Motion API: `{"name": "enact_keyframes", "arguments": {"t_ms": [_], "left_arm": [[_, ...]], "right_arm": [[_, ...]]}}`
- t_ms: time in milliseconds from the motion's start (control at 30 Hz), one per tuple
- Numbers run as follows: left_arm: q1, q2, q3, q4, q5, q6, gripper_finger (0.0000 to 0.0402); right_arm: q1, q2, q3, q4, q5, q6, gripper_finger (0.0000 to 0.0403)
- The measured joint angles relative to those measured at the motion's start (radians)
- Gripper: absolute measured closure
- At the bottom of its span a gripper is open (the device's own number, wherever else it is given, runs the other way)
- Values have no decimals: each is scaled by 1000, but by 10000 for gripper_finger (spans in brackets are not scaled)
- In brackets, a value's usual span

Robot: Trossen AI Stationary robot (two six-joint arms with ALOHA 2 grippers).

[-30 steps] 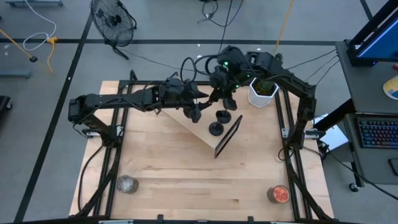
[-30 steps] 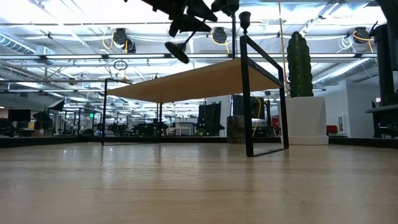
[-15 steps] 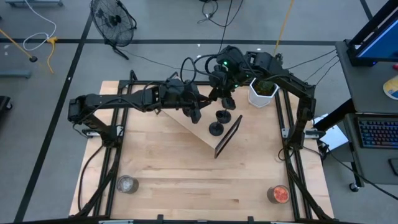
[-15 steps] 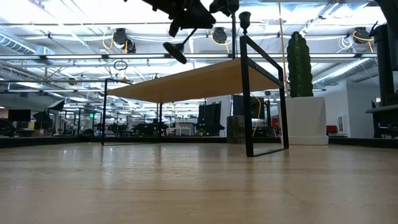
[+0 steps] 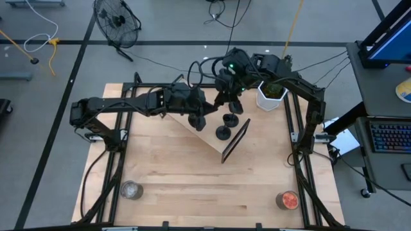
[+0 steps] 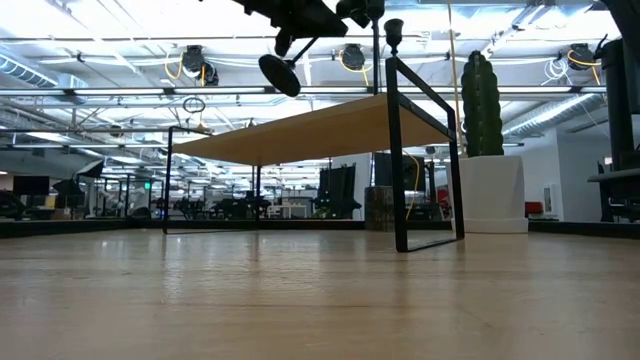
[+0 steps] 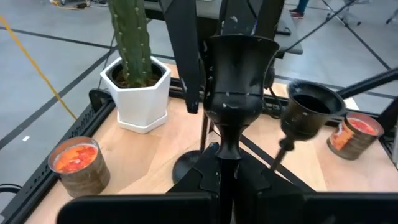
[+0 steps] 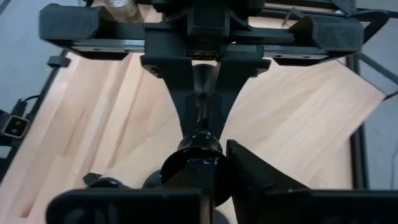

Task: Pick & Place candle stick holders
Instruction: Put the black candle holder on the shelf

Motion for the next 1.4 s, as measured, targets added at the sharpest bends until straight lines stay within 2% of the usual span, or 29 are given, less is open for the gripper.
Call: {"name": "enact_keyframes", "arguments": {"t_ms": [267,500,600,667,800,933,1200,1400], "left_arm": [[2,0,1,-15,-52,-16,393],[3,0,2,-53,-86,-10,393],[3,0,2,-60,-110,-9,393],[4,0,2,-73,-141,-9,393],[9,0,2,-79,-213,-15,394],[19,0,2,-70,-200,-30,394],[24,0,-2,73,-186,19,394],[25,0,-139,357,-135,30,394]], "right_arm": [[0,0,0,14,75,12,339],[0,-8,0,12,86,17,291],[0,-19,0,11,132,22,274],[2,-29,0,18,155,19,267],[4,-61,0,38,130,19,260],[5,-108,0,58,157,18,261],[5,-211,1,64,260,18,263],[5,-277,1,68,257,39,264]]}}
